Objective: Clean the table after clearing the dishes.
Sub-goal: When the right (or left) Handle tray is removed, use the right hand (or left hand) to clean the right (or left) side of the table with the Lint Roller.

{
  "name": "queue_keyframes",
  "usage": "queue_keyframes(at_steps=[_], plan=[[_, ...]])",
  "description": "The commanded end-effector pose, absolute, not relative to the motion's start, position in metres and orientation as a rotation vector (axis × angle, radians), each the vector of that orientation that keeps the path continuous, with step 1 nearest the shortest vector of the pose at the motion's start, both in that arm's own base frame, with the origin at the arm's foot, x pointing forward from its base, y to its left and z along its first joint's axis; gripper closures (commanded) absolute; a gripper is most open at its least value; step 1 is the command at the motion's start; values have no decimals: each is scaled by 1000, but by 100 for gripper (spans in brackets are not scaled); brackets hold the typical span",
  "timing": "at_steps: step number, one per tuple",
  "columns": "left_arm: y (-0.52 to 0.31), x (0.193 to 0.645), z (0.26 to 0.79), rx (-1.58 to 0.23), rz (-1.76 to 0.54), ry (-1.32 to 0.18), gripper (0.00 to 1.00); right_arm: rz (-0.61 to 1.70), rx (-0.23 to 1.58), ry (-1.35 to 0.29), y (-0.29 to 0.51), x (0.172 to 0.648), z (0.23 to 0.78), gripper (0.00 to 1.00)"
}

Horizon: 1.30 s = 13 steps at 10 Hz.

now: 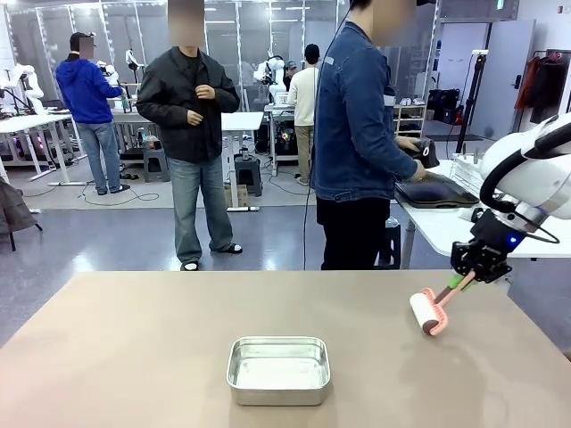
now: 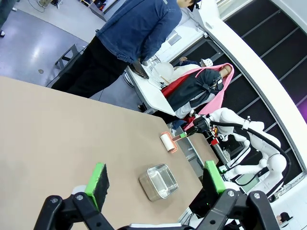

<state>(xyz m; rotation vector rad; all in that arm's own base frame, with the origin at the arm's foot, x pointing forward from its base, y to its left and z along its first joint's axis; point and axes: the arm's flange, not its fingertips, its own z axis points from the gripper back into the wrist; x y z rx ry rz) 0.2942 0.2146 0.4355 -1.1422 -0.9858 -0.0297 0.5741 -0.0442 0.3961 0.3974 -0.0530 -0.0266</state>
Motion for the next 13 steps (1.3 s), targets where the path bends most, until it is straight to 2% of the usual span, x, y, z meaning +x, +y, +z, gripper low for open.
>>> queue_keyframes(at_steps=[1, 3, 5, 11, 13], plan=[[216, 292, 438, -1155, -26, -978, 0, -32, 197, 25, -66, 564, 365, 78], [216, 292, 438, -1155, -26, -978, 0, -20, 119, 44, -72, 565, 378, 78], [216, 292, 438, -1155, -26, -978, 0, 1, 118, 38, -74, 568, 393, 78], [216, 292, 438, -1155, -26, -978, 0, 65, 36, -126, -54, 533, 502, 78], [216, 292, 438, -1155, -26, -978, 0, 70, 27, -159, -48, 524, 517, 78]])
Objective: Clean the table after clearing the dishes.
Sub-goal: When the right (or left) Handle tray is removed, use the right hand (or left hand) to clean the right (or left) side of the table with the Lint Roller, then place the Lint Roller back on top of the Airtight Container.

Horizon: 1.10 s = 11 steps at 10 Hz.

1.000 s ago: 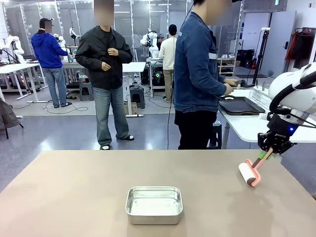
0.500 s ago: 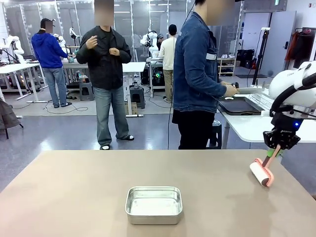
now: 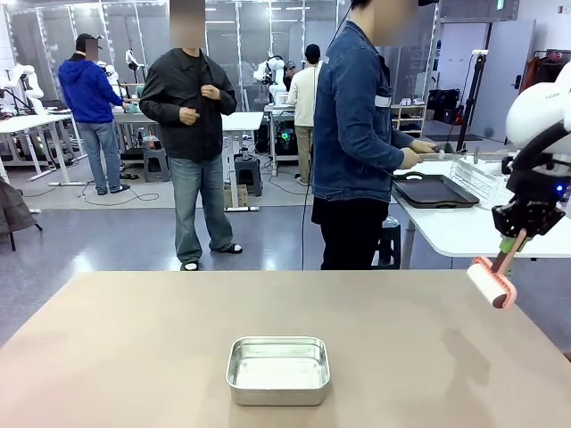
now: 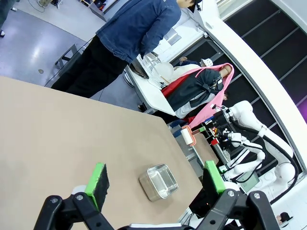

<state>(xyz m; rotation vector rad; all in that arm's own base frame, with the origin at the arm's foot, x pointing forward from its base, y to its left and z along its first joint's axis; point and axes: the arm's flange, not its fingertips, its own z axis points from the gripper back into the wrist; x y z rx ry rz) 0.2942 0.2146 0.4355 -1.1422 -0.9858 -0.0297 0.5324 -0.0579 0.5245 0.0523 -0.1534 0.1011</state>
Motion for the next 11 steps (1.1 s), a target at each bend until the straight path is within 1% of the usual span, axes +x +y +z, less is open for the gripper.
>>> queue_keyframes(at_steps=[1, 2, 11], plan=[[216, 292, 438, -1155, -26, -978, 0, 82, 38, -152, -44, 525, 517, 78], [216, 292, 438, -1155, -26, -978, 0, 101, 52, -153, -58, 532, 524, 78], [216, 292, 438, -1155, -26, -978, 0, 101, 52, -153, -58, 532, 524, 78]])
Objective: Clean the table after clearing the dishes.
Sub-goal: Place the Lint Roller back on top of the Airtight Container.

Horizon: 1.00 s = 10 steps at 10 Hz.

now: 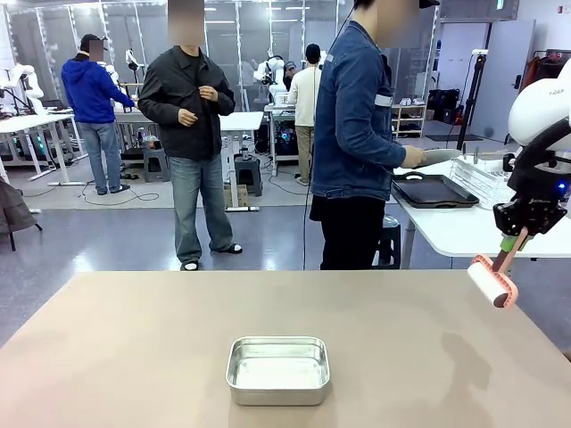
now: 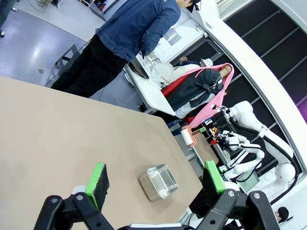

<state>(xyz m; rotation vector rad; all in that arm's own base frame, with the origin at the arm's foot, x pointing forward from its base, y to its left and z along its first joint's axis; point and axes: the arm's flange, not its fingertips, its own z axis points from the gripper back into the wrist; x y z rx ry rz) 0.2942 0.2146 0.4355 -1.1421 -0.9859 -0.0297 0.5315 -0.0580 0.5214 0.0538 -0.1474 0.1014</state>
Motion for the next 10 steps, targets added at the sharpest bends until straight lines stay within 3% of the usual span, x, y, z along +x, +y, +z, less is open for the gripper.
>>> queue_keyframes(at_steps=[1, 7, 10], plan=[[216, 292, 438, -1155, -26, -978, 0, 101, 52, -153, -58, 532, 524, 78], [216, 292, 438, -1155, -26, -978, 0, 101, 54, -147, -58, 532, 521, 78], [216, 292, 438, -1155, -26, -978, 0, 440, -180, -318, 54, 530, 607, 78]])
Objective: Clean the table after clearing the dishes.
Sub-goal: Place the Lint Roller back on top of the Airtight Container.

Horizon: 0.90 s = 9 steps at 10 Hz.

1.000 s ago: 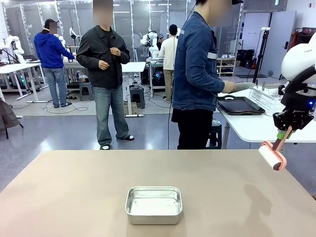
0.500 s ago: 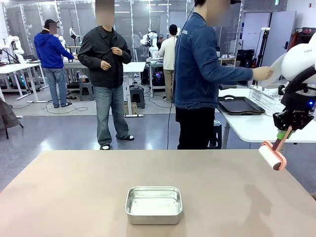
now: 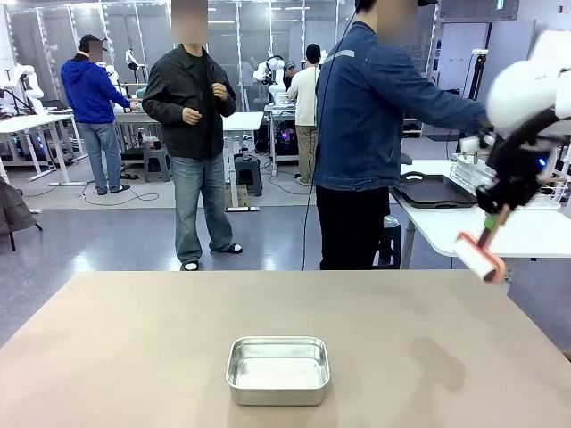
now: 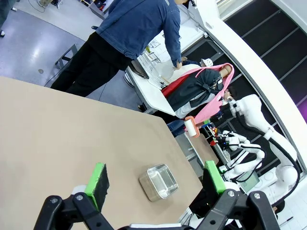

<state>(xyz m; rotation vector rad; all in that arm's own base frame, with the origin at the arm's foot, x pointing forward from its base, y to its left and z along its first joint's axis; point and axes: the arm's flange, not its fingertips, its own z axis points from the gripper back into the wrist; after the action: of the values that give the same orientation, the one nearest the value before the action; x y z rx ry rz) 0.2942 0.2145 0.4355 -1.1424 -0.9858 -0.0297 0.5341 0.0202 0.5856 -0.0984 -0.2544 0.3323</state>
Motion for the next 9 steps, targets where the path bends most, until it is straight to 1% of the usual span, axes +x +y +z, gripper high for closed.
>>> queue_keyframes(at_steps=[1, 3, 4, 6, 7, 9], plan=[[216, 292, 438, -1155, -26, -978, 0, 570, -239, -355, 95, 521, 623, 78], [216, 292, 438, -1155, -26, -978, 0, 807, -298, -382, 164, 501, 635, 78], [216, 292, 438, -1155, -26, -978, 0, 938, -293, -381, 202, 489, 633, 78], [216, 292, 438, -1155, -26, -978, 0, 1125, -292, -340, 265, 469, 614, 78], [216, 292, 438, -1155, -26, -978, 0, 1217, -255, -314, 291, 457, 603, 78], [216, 292, 438, -1155, -26, -978, 0, 1374, -123, -265, 324, 432, 588, 78]])
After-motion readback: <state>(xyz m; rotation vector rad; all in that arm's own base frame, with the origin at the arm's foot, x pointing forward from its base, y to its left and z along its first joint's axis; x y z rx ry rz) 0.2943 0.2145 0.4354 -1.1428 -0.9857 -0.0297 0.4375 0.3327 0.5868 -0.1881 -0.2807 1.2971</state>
